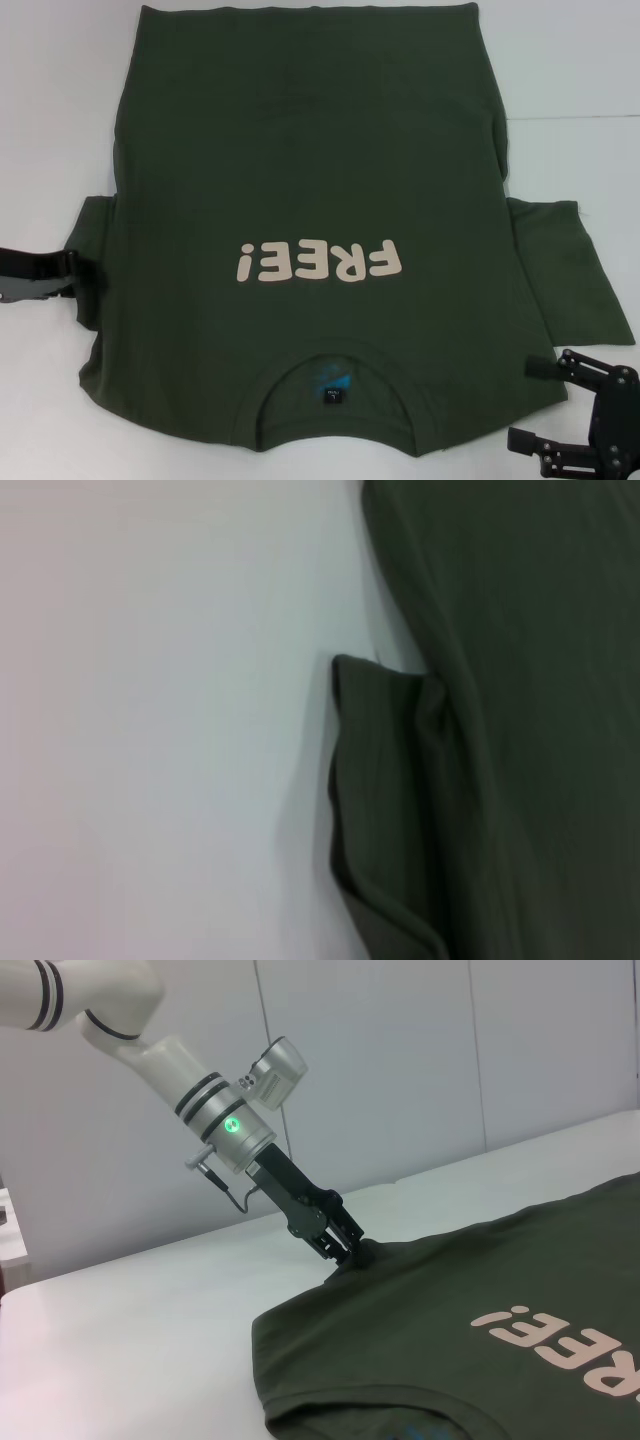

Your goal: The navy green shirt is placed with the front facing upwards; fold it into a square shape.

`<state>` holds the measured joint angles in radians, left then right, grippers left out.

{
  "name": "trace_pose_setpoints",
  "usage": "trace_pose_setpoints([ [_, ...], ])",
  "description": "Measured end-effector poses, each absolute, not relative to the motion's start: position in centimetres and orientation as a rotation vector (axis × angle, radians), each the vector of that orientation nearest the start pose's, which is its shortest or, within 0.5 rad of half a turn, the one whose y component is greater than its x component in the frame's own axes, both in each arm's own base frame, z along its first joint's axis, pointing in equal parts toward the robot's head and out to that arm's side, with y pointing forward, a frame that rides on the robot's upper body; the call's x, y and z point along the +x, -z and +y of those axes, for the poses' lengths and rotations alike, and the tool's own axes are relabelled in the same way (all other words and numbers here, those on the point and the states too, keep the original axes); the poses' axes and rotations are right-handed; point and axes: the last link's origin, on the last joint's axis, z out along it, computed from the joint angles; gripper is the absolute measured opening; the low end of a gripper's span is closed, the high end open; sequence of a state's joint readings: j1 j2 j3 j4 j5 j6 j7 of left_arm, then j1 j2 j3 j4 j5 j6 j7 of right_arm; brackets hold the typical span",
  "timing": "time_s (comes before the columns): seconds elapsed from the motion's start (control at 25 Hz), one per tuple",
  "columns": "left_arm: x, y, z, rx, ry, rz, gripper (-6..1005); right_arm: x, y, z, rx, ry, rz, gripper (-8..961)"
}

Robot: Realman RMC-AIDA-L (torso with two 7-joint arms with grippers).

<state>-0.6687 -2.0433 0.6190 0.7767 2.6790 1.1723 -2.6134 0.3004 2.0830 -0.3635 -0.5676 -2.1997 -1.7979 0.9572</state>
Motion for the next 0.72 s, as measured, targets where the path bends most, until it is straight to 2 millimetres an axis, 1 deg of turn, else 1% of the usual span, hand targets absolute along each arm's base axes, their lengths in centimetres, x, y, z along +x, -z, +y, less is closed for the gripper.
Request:
trace_pose_setpoints([
  [0.2, -32.20, -4.33, 38.96, -1.869, 0.043, -1.723, 423, 33.31, -0.58, 22.32, -2.650, -0.785, 0.514, 928],
  [0.36, -32.16, -4.31, 39.00, -1.873, 0.040, -1.717, 367, 33.28, -0.55, 22.33, -2.650, -0.786, 0.514, 927],
  [0.6, -32.10, -4.32, 39.01, -1.880, 0.039, -1.712, 146, 33.23, -0.56, 22.40, -2.651, -0.787, 0.511, 927],
  [0.72, -31.97, -4.32, 39.03, -1.891, 0.042, -1.707, 14, 33.23, -0.57, 22.41, -2.651, -0.787, 0.510, 927],
])
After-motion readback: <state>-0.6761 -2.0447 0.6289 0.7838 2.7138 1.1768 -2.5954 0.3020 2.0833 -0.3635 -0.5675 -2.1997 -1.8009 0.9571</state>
